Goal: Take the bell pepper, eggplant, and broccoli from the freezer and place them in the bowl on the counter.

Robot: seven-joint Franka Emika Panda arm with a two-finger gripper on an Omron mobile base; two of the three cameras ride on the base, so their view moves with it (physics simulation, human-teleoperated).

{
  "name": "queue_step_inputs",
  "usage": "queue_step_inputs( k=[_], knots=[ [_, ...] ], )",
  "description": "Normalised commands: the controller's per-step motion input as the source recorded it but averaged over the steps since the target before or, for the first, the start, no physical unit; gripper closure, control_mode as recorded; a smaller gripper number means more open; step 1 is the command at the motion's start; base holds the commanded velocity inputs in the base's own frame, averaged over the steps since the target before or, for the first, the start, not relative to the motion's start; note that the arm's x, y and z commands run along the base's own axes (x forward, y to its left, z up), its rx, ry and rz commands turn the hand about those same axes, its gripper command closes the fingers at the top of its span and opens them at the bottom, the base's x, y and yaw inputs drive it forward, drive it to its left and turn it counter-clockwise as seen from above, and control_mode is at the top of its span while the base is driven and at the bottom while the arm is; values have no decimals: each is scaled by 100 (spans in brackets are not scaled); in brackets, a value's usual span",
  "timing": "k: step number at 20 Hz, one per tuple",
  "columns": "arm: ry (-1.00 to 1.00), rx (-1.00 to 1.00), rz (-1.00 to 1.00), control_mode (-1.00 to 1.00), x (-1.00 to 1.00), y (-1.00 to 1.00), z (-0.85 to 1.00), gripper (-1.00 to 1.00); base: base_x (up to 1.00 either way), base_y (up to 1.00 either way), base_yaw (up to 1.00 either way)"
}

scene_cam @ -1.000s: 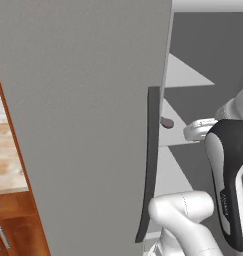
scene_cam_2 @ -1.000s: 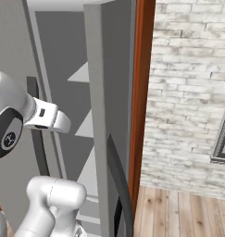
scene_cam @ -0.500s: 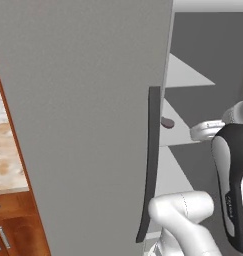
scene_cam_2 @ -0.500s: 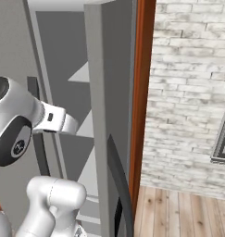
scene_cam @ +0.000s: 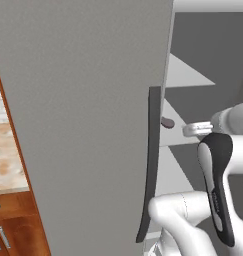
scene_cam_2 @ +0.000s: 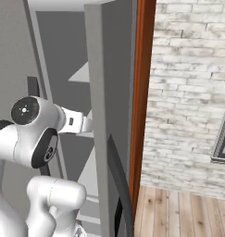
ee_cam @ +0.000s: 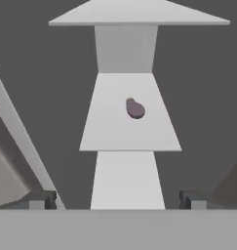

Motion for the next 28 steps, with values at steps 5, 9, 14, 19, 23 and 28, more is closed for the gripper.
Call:
queue_step_inputs(
  k=[5, 9, 14, 19, 23, 28],
  knots=[
    [1, 0, 0, -100, 54, -16, -2, -100, 0, 0, 0],
    [10, 0, 0, -100, 36, -5, -10, -100, 0, 0, 0],
    [6, 0, 0, -100, 43, 0, -17, -100, 0, 0, 0],
    [1, 0, 0, -100, 45, -1, -26, -100, 0, 0, 0],
    [0, 0, 1, -100, 39, -13, -39, -100, 0, 0, 0],
    [0, 1, 0, -100, 32, -20, -47, -100, 0, 0, 0]
  ],
)
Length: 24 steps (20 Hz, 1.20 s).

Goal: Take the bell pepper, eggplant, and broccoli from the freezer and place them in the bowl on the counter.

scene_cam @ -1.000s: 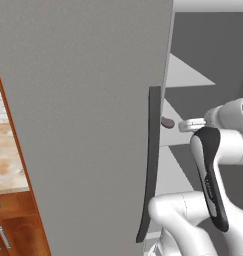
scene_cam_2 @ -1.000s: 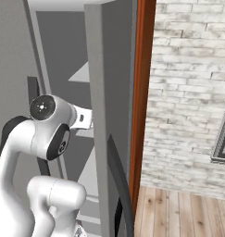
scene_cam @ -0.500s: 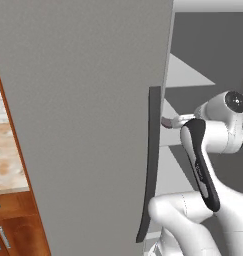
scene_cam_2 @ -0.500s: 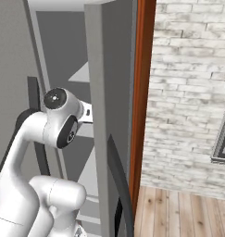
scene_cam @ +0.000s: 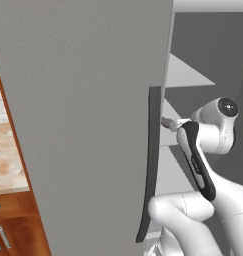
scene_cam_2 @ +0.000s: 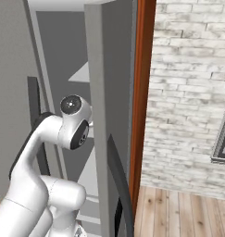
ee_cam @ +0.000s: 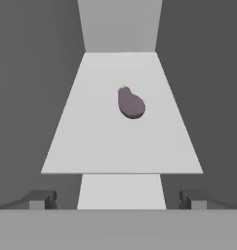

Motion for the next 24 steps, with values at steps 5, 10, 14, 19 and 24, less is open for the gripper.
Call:
queue_step_inputs(
  k=[5, 10, 14, 19, 24],
  knots=[
    [2, 0, 0, -100, 49, -5, -26, -100, 0, 0, 0],
    [5, 1, 0, -100, 55, -10, -2, -100, 0, 0, 0],
    [4, 2, 0, -100, 62, -12, 0, -100, 0, 0, 0],
    [4, 1, 0, -100, 56, -14, 0, -100, 0, 0, 0],
    [8, 0, 0, -100, 44, -8, -12, -100, 0, 0, 0]
  ],
)
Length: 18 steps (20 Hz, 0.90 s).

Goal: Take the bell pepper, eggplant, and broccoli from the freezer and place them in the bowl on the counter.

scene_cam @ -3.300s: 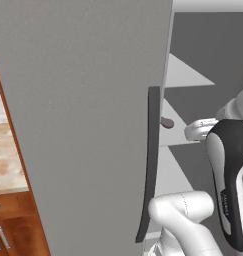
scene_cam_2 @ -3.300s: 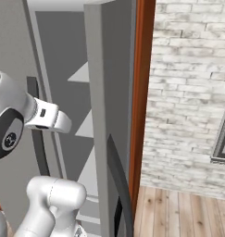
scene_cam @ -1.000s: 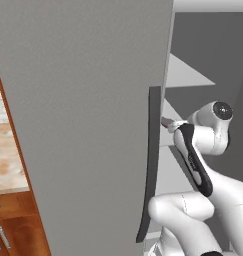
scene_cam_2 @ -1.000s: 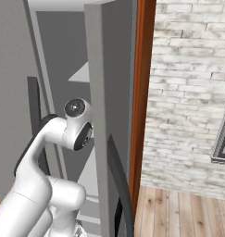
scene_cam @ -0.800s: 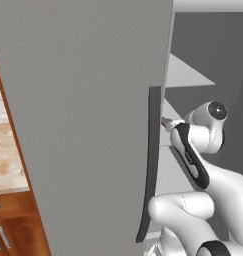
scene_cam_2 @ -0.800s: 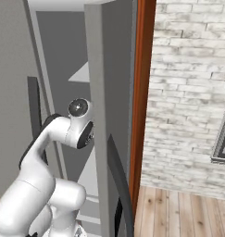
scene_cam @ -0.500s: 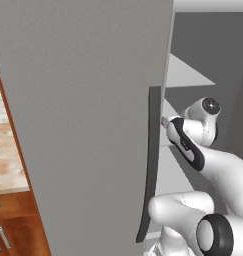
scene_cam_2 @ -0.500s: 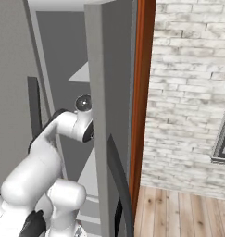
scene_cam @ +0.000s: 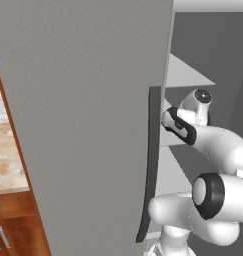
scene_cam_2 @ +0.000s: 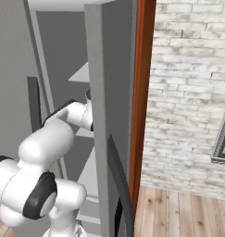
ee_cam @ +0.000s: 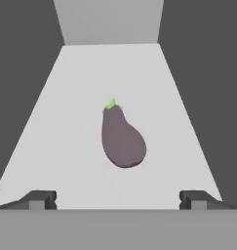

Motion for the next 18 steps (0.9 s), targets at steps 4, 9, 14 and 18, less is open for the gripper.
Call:
queue_step_inputs(
  k=[4, 9, 14, 18],
  knots=[
    [9, 0, 0, -100, 35, -3, -20, -100, 0, 0, 0],
    [8, 0, 0, -100, 32, -2, -22, -100, 0, 0, 0],
    [2, 0, 1, -100, 22, -9, -33, -100, 0, 0, 0],
    [0, 0, 0, -100, 9, -1, -34, -100, 0, 0, 0]
  ],
)
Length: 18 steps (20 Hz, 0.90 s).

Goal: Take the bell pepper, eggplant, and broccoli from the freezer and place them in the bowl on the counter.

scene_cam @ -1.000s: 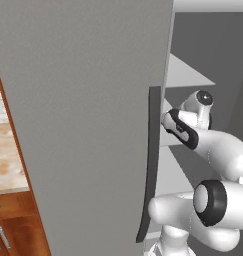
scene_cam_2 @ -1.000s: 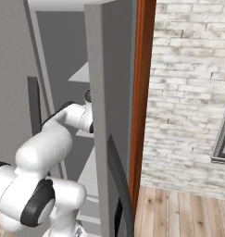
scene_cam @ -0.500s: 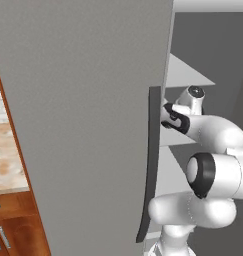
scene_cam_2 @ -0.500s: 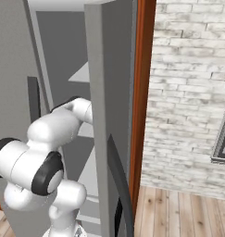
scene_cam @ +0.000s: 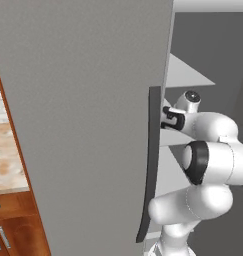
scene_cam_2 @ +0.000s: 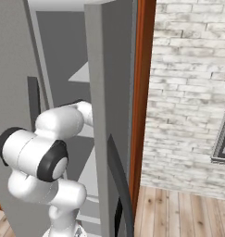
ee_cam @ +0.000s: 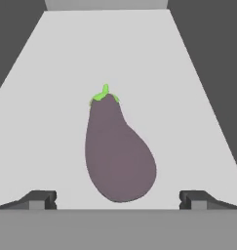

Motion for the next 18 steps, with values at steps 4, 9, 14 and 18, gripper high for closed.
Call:
queue_step_inputs(
  k=[4, 9, 14, 18],
  knots=[
    [0, 0, 0, -100, 23, 0, -21, -100, 0, 0, 0],
    [0, 0, 0, -100, 26, -3, -1, -100, 0, 0, 0],
    [0, 0, 0, -100, 10, -10, -3, -100, 0, 0, 0],
    [0, 0, 0, -100, 3, -5, -18, -100, 0, 0, 0]
  ],
)
